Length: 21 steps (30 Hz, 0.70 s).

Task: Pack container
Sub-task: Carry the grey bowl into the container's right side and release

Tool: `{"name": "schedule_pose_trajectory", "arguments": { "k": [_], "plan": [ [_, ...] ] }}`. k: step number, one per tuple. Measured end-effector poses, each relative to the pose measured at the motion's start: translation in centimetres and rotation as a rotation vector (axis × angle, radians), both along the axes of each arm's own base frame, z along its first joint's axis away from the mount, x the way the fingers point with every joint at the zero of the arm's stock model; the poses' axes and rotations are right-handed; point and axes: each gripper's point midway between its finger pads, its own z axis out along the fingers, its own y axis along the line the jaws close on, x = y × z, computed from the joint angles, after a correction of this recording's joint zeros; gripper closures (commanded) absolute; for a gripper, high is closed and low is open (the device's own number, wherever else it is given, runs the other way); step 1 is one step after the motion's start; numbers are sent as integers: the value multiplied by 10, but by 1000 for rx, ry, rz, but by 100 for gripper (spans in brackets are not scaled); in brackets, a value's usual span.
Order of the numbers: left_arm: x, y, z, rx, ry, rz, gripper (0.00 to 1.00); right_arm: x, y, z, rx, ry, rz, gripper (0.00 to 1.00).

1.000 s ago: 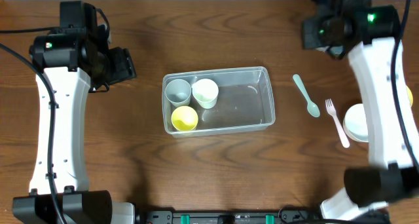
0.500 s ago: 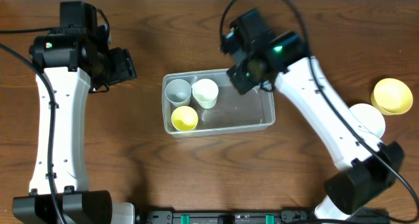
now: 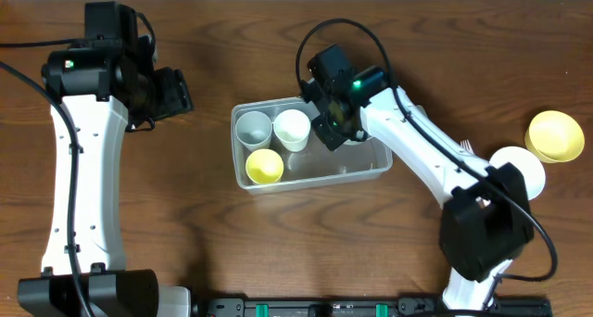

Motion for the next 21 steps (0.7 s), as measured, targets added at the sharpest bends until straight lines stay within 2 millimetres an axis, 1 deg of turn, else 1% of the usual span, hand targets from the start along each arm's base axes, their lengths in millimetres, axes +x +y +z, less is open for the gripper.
{"name": "schedule_pose_trajectory", "arguments": {
  "k": [1,2,3,5,6,7,11,15,17,19,20,21],
  "plan": [
    [0,0,0,0,0,0,27,1,1,-4,-3,3,2,97],
    [0,0,0,0,0,0,27,3,2,-8,-5,5,2,91],
    [0,0,0,0,0,0,27,4,2,-13,-7,8,4,80],
    [0,0,0,0,0,0,27,7,4,-20,-12,9,9,72],
    [0,0,0,0,0,0,27,8,4,-22,-12,8,10,64],
    [0,0,0,0,0,0,27,8,4,-23,-13,6,14,60],
    [0,0,0,0,0,0,27,8,2,-23,-24,2,15,58],
    [0,0,0,0,0,0,27,4,-13,-21,-92,18,-24,57],
    [0,0,0,0,0,0,27,8,-21,-11,-122,-3,-67,56],
    [0,0,0,0,2,0,27,16,-30,10,-125,-53,-123,55],
    [-1,0,0,-1,3,0,27,21,-36,26,-114,-88,-160,54],
    [-1,0,0,-1,5,0,27,28,-44,45,-93,-131,-205,54]
  ]
}}
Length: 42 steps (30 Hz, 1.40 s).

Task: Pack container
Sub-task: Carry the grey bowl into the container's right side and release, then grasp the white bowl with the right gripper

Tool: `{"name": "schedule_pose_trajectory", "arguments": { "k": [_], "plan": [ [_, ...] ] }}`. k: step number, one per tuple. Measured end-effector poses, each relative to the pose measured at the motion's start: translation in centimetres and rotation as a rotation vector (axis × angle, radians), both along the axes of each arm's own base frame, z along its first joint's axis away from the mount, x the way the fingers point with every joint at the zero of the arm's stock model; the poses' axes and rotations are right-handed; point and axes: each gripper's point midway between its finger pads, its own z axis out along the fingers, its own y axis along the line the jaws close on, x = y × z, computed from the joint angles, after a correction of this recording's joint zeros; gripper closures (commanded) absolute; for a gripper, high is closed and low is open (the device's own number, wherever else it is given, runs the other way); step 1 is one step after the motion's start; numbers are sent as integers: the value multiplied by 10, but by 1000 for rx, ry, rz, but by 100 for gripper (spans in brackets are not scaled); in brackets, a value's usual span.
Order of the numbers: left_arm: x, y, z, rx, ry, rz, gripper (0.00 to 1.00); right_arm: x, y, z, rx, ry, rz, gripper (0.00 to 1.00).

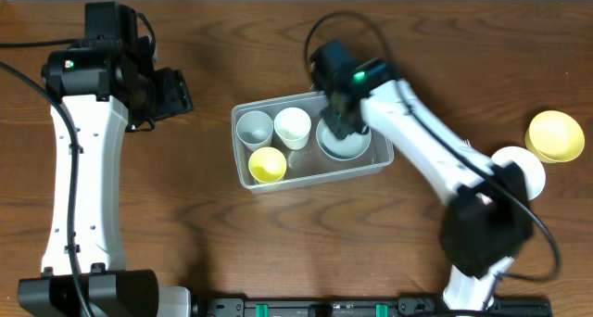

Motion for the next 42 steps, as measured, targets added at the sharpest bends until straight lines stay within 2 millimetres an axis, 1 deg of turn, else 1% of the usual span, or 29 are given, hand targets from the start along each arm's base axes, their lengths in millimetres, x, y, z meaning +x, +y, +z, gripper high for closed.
{"name": "schedule_pose_trajectory", "arguments": {
  "k": [1,2,3,4,5,6,7,8,9,10,12,13,15,16,19,21,23,27,30,32,33,36,40,42],
  "plan": [
    [0,0,0,0,1,0,27,7,-10,22,24,-55,-45,53],
    [-1,0,0,0,3,0,27,13,-25,49,60,-117,-106,53],
    [-1,0,0,0,5,0,27,16,-40,70,85,-167,-161,50],
    [-2,0,-1,0,8,0,27,18,-61,94,116,-220,-236,46],
    [-2,0,-1,0,9,0,27,17,-85,116,139,-266,-314,44],
    [-2,0,-1,-1,10,0,27,13,-110,133,150,-302,-388,44],
    [-2,0,-1,-1,11,0,27,8,-135,146,159,-328,-463,44],
    [-3,0,-1,-1,11,0,27,0,-161,155,164,-338,-540,43],
    [-3,0,-1,0,11,0,27,-8,-183,157,162,-331,-608,43],
    [-3,0,-1,0,11,0,27,-14,-195,156,157,-317,-646,43],
    [-3,0,-1,0,11,0,27,-25,-224,143,153,-260,-747,43],
    [-3,0,-1,0,11,0,27,-27,-234,135,151,-235,-782,43],
    [-3,0,-1,-1,11,0,27,-33,-254,110,145,-172,-852,43],
    [-3,0,-1,0,12,0,27,-36,-263,94,140,-135,-887,44],
    [-3,0,-1,-1,13,0,27,-43,-281,51,133,-56,-960,42],
    [-3,0,-1,-2,13,0,27,-49,-289,16,132,-2,-997,42],
    [-3,-1,-1,-3,14,-1,27,-57,-291,-15,133,56,-1019,41],
    [-3,-1,-1,-3,14,-1,27,-70,-291,-61,133,149,-1042,41],
    [-3,-1,-1,-3,14,-1,27,-78,-287,-88,125,216,-1045,42],
    [-3,-1,-1,-3,14,-1,27,-82,-285,-101,123,260,-1045,47],
    [-3,-1,-1,-3,14,-1,27,-84,-283,-108,122,282,-1046,52],
    [-3,-1,-1,-3,14,-1,27,-86,-282,-121,118,324,-1050,75],
    [-3,-1,-1,-3,14,-1,27,-86,-280,-125,125,335,-1057,92],
    [-3,-1,-1,-3,15,-1,27,-85,-281,-125,125,328,-1058,98]
  ]
}}
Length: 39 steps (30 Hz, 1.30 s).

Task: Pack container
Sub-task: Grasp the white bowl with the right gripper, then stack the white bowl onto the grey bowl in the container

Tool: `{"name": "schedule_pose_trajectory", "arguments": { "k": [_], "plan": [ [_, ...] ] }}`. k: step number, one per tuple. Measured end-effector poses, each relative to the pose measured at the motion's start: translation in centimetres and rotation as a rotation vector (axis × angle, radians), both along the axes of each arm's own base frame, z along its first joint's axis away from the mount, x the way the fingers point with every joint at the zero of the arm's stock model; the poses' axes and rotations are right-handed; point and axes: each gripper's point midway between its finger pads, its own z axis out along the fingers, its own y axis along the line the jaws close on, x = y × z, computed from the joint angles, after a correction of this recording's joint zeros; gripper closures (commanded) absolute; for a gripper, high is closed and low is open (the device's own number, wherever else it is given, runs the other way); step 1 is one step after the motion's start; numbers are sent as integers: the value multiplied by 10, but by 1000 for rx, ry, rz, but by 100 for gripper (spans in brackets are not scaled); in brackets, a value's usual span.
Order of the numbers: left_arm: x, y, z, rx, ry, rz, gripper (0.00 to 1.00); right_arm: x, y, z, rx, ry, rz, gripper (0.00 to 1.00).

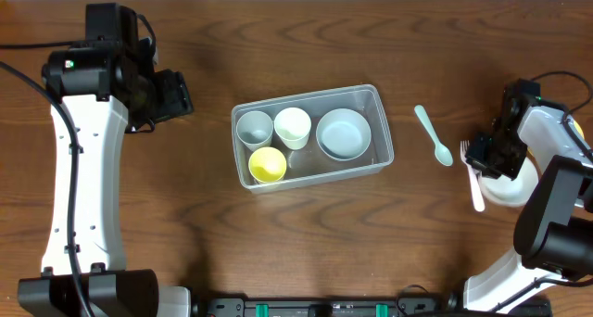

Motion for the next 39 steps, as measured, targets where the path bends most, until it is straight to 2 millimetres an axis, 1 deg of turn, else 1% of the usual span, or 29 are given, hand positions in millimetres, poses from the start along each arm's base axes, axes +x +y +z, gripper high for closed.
{"name": "schedule_pose_trajectory", "arguments": {
  "k": [6,9,12,14,15,17,19,20,21,22,23,24,26,28,31,33,35,39],
  "plan": [
    [0,0,0,0,0,0,27,1,-2,4,-11,-11,-6,99],
    [0,0,0,0,0,0,27,5,1,13,-1,-45,-6,99],
    [0,0,0,0,0,0,27,18,5,36,14,-129,11,99],
    [0,0,0,0,0,0,27,33,9,62,12,-219,46,99],
    [0,0,0,0,0,0,27,42,13,81,7,-282,78,99],
    [0,0,0,0,0,0,27,60,28,121,-3,-406,168,99],
    [0,0,0,0,0,0,27,73,52,161,-12,-526,289,99],
    [0,0,0,0,0,0,27,78,69,180,-17,-582,372,99],
    [0,0,0,0,0,0,27,79,84,193,-16,-620,439,99],
    [0,0,0,0,0,0,27,80,104,206,-16,-659,524,99],
    [0,0,0,0,0,0,27,80,127,217,-11,-694,622,99],
    [0,0,0,0,0,0,27,77,148,222,-5,-713,709,99],
    [0,0,0,0,0,0,27,69,188,224,25,-726,872,99],
    [0,0,0,0,0,0,27,63,219,219,42,-717,992,99],
    [0,0,0,0,0,0,27,55,255,203,60,-679,1129,99],
    [0,0,0,0,0,0,27,52,274,188,72,-644,1195,99],
    [0,0,0,0,0,0,27,52,287,170,80,-604,1236,99],
    [0,0,0,0,0,0,27,59,301,137,86,-541,1273,98]
  ]
}}
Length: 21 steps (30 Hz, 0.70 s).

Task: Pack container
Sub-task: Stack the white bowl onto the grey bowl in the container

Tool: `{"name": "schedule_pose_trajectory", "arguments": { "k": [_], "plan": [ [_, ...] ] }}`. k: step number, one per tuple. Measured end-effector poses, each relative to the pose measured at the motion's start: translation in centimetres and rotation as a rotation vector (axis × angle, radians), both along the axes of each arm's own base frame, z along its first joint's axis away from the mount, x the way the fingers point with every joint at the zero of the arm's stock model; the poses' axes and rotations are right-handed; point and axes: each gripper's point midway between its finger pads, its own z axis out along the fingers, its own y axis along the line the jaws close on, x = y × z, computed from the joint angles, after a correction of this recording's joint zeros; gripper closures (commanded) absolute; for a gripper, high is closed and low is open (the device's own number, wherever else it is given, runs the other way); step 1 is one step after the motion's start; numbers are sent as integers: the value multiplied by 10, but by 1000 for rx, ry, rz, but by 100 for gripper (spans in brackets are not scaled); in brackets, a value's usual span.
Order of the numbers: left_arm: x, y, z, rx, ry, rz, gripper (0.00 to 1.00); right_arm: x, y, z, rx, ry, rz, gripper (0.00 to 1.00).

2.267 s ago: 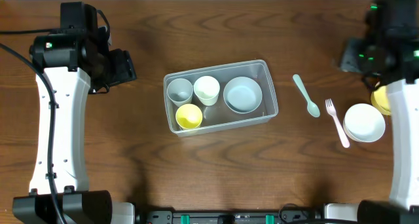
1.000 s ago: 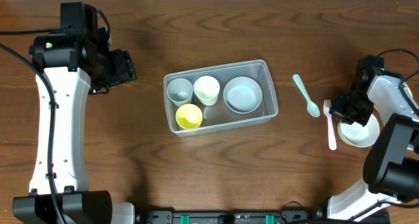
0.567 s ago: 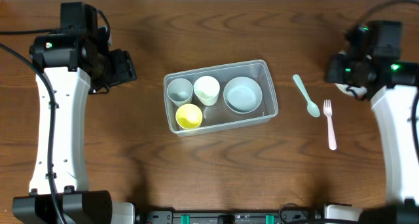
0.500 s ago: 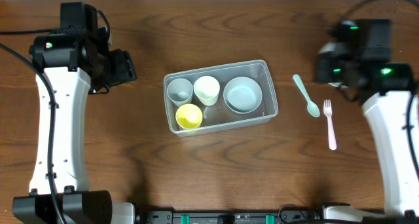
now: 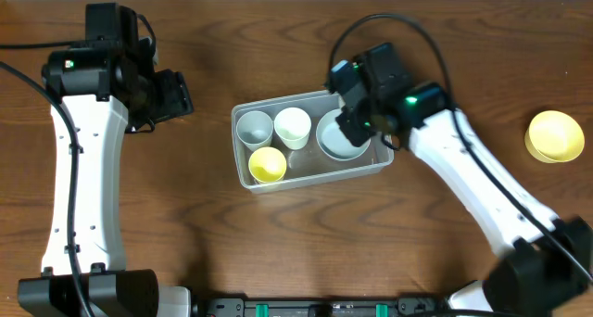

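The clear plastic container lies mid-table. Its left half holds a grey cup, a white cup and a yellow cup. Its right half shows a pale bowl. My right gripper hangs over that bowl's right rim and appears shut on it, though the fingers are mostly hidden under the wrist. A yellow bowl sits at the far right. My left gripper hovers off to the left of the container, holding nothing.
The right arm stretches diagonally from the container to the lower right corner and covers the table beneath it. No spoon or fork shows in this view. The left arm runs down the left side.
My right gripper went from the white bowl at the far right to the container's right half. The white bowl is gone from its spot, and the arm covers where the spoon and fork lay.
My right gripper was over the container's right half, then a grey-blue bowl lay there under it. Later the gripper was at a white bowl on the far right, near a spoon and fork. Now it is back over the container, and that white bowl has left its place.
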Motion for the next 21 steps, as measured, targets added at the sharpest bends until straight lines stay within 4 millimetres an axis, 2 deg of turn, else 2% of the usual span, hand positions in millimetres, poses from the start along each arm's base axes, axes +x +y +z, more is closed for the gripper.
{"name": "schedule_pose_trajectory", "arguments": {
  "k": [2,6,15,16,18,19,21],
  "plan": [
    [0,0,0,0,0,0,27,4,3,-13,-12,18,3,96],
    [0,0,0,0,0,0,27,7,3,-26,-28,34,8,92],
    [-1,0,0,0,3,0,27,9,5,-26,-24,26,11,88],
    [-1,0,0,0,4,0,27,9,5,-26,-25,26,11,83],
    [-1,0,0,0,4,0,27,9,5,-26,-25,28,10,58],
    [-1,0,0,0,4,0,27,8,5,-26,-28,29,15,50],
    [-1,0,0,0,5,0,27,7,4,-27,-29,32,12,44]
  ]
}}
